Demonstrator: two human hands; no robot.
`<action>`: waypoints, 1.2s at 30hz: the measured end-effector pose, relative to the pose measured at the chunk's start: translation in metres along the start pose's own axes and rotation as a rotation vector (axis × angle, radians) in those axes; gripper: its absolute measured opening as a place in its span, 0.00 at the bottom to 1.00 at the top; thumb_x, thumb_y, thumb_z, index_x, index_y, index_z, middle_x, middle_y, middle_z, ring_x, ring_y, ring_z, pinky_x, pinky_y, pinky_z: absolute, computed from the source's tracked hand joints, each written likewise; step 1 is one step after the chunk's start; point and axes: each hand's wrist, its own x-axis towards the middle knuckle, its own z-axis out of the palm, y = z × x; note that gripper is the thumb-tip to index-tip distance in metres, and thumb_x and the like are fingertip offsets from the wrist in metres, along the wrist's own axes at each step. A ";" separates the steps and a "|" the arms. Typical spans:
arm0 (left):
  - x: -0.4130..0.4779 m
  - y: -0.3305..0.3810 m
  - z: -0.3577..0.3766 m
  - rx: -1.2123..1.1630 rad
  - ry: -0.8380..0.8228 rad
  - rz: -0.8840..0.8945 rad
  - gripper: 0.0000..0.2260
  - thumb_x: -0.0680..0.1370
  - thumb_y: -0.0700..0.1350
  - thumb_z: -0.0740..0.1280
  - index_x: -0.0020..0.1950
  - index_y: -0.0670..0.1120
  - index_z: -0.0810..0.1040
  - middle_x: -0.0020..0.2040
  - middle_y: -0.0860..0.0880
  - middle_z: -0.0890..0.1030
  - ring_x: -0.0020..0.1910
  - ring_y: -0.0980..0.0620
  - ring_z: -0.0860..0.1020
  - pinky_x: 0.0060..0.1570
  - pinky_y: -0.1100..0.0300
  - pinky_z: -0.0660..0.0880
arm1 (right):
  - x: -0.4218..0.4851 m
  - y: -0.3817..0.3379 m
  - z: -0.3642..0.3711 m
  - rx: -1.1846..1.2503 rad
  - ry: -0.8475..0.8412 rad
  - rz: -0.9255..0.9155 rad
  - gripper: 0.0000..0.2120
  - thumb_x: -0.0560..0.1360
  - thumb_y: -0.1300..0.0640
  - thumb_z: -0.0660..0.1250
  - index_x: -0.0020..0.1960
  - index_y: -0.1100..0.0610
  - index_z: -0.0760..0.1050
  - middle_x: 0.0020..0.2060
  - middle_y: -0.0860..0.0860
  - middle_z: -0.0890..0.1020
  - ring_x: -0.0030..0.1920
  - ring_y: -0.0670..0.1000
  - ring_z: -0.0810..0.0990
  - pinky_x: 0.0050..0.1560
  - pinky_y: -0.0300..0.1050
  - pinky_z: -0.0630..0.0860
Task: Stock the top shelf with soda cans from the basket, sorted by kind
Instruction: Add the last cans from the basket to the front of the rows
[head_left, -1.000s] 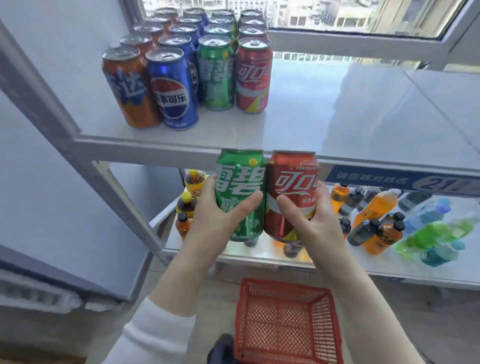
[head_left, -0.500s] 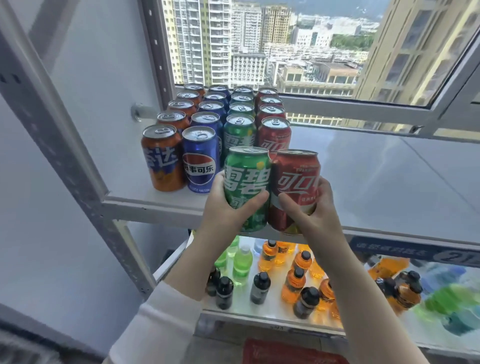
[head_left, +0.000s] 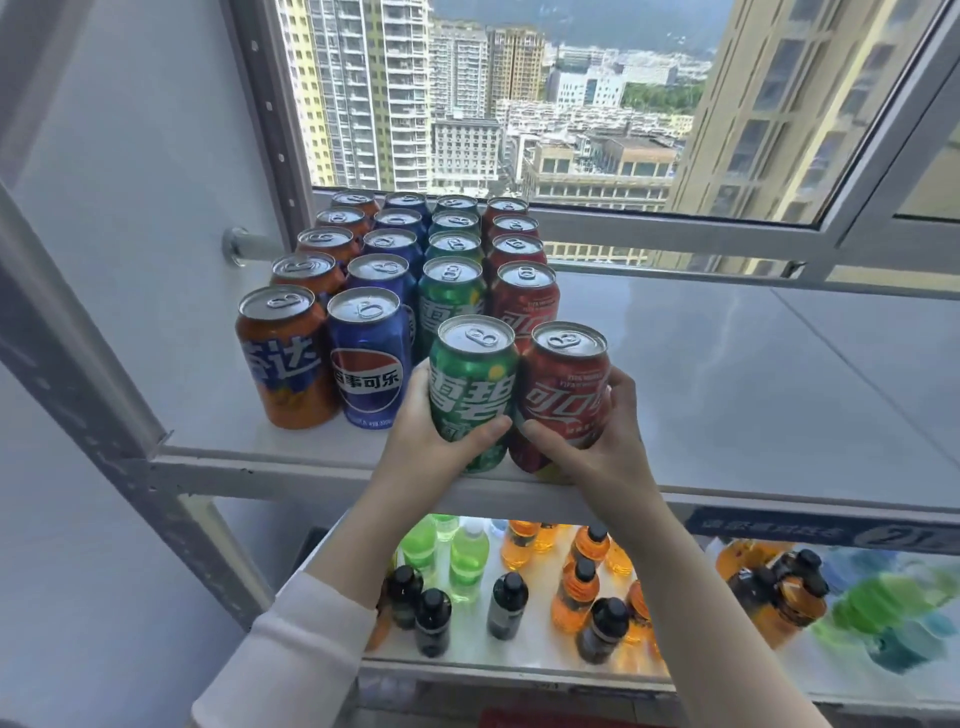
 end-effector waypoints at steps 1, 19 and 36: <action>0.001 -0.001 0.000 -0.001 0.003 -0.003 0.27 0.68 0.41 0.74 0.62 0.49 0.66 0.53 0.58 0.77 0.49 0.71 0.76 0.47 0.75 0.72 | 0.001 0.001 0.000 -0.010 -0.007 -0.007 0.33 0.66 0.64 0.74 0.63 0.56 0.59 0.56 0.55 0.74 0.49 0.40 0.80 0.44 0.35 0.77; -0.035 -0.010 0.008 0.207 0.325 0.008 0.38 0.66 0.47 0.76 0.71 0.48 0.62 0.63 0.53 0.69 0.63 0.61 0.68 0.61 0.68 0.64 | -0.011 0.004 -0.012 -0.205 0.014 0.002 0.39 0.63 0.55 0.77 0.68 0.51 0.60 0.62 0.48 0.70 0.60 0.45 0.71 0.60 0.39 0.71; -0.019 -0.008 0.026 0.412 0.490 0.042 0.30 0.69 0.43 0.74 0.68 0.43 0.65 0.65 0.46 0.67 0.66 0.51 0.65 0.59 0.68 0.61 | 0.007 0.007 -0.005 -0.214 -0.003 -0.010 0.29 0.69 0.60 0.73 0.67 0.57 0.65 0.59 0.49 0.71 0.56 0.47 0.72 0.46 0.28 0.73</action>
